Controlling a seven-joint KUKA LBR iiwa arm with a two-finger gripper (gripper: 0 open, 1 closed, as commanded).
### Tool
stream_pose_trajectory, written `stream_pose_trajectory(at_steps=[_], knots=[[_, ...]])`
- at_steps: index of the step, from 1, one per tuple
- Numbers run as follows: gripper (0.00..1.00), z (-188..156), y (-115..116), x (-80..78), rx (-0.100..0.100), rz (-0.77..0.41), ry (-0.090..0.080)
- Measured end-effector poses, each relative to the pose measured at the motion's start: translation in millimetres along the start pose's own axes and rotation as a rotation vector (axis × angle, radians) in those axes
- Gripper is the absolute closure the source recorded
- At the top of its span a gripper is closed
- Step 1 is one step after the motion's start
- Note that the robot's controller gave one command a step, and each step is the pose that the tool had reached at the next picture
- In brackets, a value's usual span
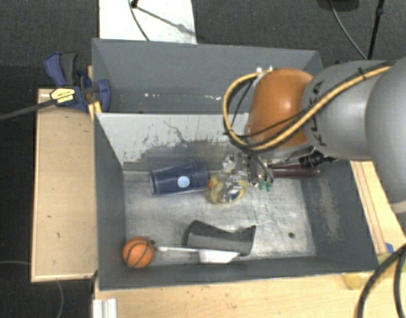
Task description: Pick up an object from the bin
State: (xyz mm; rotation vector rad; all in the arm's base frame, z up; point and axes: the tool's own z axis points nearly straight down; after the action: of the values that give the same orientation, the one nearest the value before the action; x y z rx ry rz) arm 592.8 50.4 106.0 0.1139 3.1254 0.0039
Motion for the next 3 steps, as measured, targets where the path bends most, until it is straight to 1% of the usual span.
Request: stream_pose_trajectory(at_steps=[1, 3], knots=[[1.00, 0.4, 0.9, -1.3, -0.002, 0.001, -0.003], [1.00, 0.5, 0.8, -1.2, -0.002, 0.003, -0.003]])
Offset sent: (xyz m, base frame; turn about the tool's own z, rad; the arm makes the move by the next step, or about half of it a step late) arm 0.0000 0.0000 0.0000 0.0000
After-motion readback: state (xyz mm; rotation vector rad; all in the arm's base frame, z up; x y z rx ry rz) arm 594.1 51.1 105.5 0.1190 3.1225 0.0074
